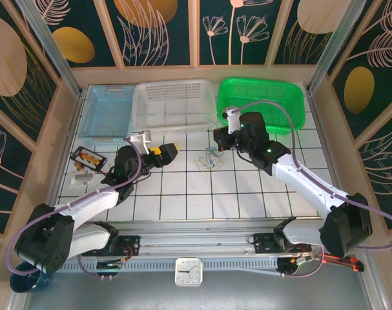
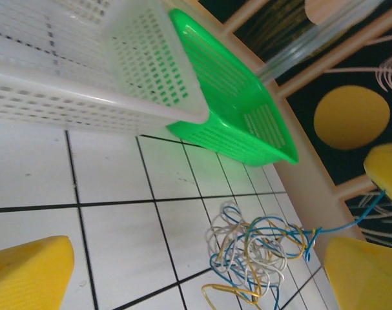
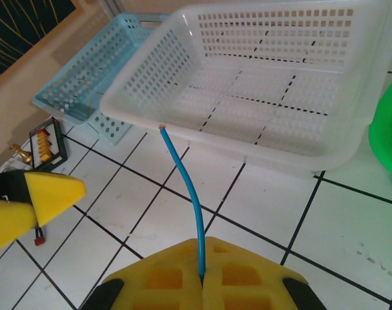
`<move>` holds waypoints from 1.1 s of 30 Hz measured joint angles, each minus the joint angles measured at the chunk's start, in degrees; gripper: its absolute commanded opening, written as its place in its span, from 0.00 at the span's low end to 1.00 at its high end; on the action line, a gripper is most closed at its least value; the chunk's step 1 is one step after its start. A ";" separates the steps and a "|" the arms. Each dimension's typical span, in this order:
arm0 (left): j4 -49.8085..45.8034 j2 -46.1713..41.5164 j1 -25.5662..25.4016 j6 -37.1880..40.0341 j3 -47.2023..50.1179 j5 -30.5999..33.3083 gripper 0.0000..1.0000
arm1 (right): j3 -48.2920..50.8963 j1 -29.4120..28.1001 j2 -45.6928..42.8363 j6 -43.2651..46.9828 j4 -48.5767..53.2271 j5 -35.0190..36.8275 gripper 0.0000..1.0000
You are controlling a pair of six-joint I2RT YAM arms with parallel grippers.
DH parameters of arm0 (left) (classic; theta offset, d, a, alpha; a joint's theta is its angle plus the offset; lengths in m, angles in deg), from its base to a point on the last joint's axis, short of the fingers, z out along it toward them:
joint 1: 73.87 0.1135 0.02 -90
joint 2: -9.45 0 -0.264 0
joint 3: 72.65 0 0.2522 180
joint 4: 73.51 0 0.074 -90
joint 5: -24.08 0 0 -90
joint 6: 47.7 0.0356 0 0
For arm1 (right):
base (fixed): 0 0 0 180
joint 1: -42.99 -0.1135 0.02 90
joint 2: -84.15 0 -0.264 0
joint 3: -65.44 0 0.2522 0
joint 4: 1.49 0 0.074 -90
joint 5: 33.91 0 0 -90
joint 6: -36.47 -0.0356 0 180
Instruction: Untangle the cables
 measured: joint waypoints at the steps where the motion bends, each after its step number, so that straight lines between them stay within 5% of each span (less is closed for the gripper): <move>1: 0.46 0.09 -0.87 0.76 0.00 0.04 0.99 | 0.00 0.00 -0.15 -0.33 0.17 -0.07 0.00; 20: 2.95 9.22 -13.70 17.86 -2.67 6.84 0.99 | 4.07 -1.99 1.51 -3.93 -0.26 -1.25 0.00; 33: 4.66 17.55 -16.26 21.38 -8.22 8.20 0.94 | 4.50 -7.04 2.78 -5.90 -2.45 -1.20 0.00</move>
